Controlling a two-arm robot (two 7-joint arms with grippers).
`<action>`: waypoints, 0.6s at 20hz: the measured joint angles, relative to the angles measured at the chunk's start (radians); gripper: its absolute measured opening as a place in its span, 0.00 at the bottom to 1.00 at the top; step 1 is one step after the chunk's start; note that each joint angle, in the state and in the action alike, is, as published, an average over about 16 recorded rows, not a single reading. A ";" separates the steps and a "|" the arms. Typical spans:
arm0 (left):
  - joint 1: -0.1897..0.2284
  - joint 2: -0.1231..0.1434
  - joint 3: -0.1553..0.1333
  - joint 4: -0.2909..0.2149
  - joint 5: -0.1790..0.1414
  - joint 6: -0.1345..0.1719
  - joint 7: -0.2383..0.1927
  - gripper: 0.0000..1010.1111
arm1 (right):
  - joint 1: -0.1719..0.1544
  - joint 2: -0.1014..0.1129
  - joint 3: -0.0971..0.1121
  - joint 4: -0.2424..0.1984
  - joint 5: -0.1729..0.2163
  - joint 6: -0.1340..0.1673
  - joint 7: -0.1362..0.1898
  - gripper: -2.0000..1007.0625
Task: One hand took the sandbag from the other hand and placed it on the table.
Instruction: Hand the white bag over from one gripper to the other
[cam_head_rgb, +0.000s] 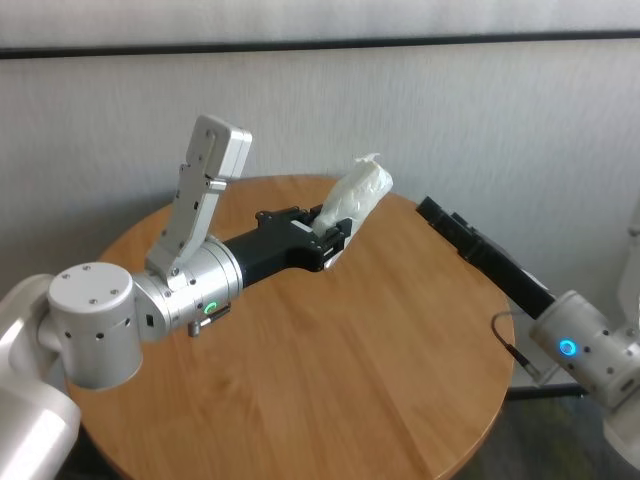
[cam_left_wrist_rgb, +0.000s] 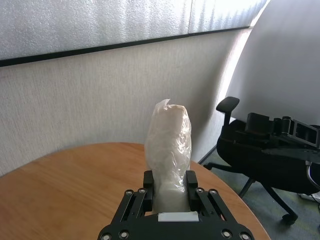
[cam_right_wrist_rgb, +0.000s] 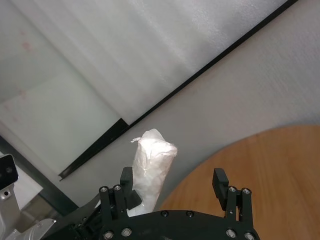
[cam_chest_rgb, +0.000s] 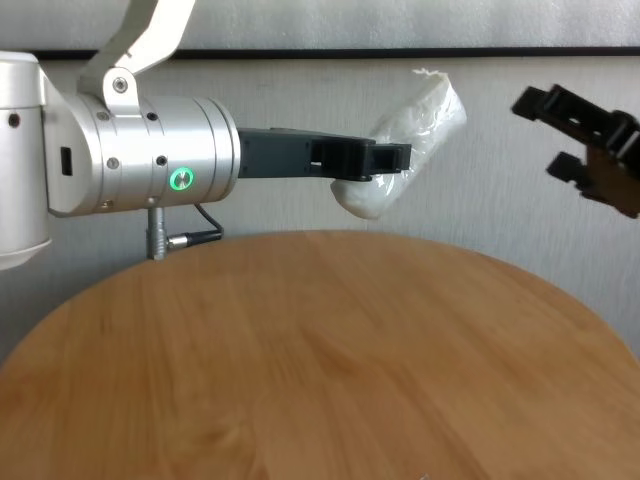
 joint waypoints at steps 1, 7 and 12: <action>0.000 0.000 0.000 0.000 0.000 0.000 0.000 0.41 | 0.007 -0.005 -0.004 0.006 0.010 0.008 0.001 0.99; 0.000 0.000 0.000 0.000 0.000 0.000 0.000 0.41 | 0.047 -0.026 -0.032 0.042 0.045 0.036 0.001 0.99; 0.000 0.000 0.000 0.000 0.000 0.000 0.000 0.41 | 0.082 -0.041 -0.057 0.073 0.057 0.045 0.005 0.99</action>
